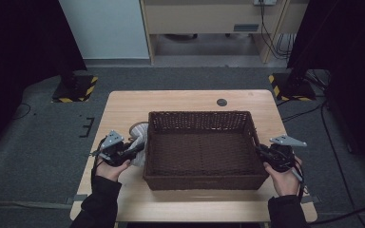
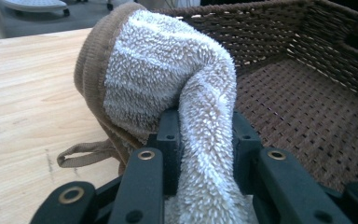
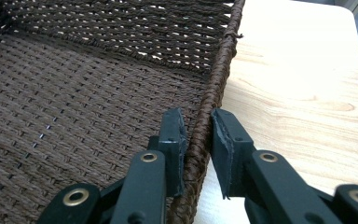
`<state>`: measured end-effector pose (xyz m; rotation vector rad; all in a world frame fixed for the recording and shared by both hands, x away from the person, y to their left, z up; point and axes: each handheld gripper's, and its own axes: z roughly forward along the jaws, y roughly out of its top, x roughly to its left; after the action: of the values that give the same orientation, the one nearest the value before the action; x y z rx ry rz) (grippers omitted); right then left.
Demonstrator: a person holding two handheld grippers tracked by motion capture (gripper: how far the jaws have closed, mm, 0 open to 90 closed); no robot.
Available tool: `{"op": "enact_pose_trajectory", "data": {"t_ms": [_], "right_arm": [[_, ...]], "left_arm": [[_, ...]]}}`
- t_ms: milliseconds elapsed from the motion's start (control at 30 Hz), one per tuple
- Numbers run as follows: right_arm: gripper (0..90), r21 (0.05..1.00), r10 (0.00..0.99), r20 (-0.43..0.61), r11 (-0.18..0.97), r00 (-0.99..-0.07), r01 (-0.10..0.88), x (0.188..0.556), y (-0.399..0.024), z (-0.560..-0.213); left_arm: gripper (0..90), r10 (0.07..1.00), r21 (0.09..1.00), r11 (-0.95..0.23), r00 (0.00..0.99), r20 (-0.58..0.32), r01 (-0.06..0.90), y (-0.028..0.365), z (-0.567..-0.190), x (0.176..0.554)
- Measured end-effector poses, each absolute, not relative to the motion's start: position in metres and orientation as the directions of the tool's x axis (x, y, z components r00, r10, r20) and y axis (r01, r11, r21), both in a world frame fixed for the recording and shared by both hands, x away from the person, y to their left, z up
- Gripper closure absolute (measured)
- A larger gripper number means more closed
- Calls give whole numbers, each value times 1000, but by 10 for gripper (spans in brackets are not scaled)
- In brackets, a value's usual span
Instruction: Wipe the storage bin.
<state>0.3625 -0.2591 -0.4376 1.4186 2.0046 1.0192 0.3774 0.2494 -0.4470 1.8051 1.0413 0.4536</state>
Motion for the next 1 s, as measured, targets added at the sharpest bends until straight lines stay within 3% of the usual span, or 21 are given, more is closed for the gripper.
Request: {"op": "enact_pose_trajectory", "data": {"t_ms": [767,1000], "right_arm": [[665,805,930,16,206,-368,556,364,-259,-439],[587,811,933,21,194,-359,552,364,-261,-438]], "left_arm": [[699,826,789,-267,552,-108,554,244,-497,388],[696,835,765,-291,543,-92,575,243,-505,390]]}}
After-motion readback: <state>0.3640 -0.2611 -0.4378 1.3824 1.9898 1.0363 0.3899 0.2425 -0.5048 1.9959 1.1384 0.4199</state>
